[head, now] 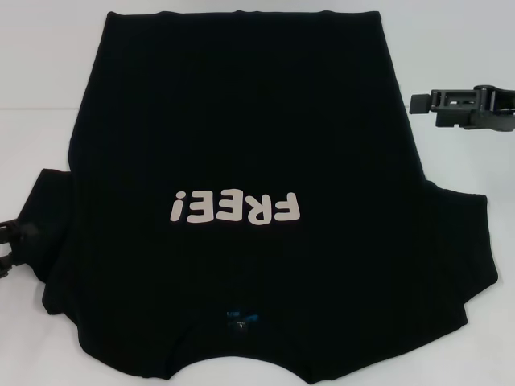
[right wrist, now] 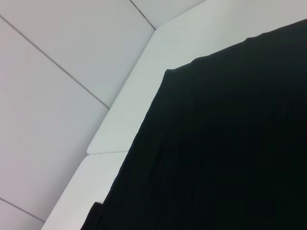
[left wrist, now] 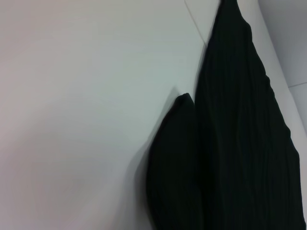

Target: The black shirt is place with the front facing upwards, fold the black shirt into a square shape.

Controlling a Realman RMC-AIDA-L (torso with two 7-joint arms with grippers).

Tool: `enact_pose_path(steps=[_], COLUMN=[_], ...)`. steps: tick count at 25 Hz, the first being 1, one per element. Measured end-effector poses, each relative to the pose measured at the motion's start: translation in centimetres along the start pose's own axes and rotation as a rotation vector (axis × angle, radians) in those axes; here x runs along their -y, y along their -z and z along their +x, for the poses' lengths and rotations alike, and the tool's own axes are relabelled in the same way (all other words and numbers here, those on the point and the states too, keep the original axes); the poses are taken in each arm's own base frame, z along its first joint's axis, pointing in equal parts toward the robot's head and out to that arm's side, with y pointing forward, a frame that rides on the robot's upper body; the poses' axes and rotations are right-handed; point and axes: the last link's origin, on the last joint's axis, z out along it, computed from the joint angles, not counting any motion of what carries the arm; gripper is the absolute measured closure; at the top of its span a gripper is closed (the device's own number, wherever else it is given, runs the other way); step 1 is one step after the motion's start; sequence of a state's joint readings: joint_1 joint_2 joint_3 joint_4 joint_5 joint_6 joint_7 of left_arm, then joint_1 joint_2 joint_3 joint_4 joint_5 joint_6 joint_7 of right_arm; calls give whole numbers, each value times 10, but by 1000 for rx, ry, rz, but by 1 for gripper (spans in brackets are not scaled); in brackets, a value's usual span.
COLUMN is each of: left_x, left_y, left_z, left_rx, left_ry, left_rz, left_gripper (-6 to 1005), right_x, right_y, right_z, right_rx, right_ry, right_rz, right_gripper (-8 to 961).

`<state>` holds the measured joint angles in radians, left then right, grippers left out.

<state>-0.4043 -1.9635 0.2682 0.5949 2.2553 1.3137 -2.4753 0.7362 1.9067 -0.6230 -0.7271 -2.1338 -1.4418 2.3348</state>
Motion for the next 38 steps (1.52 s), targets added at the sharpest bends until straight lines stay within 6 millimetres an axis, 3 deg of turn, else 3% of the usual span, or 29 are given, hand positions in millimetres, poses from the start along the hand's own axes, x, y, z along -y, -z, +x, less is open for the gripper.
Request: enact_pose_path(steps=[5, 19, 29, 38], left_x=[0, 1, 1, 6], left_y=[1, 4, 31, 38], left_z=[1, 5, 36, 46], left_rx=[-2, -4, -66, -78], left_ry=[-4, -79, -213, -194], left_rz=[3, 23, 140, 231], left_gripper=[515, 973, 990, 989], right_x=[0, 3, 4, 4], right_y=[1, 3, 6, 6], right_z=[0, 1, 0, 0], right_rx=[2, 9, 24, 24], right_ry=[-2, -10, -18, -21], right_rz=[1, 8, 4, 3], right_gripper=[39, 39, 39, 39])
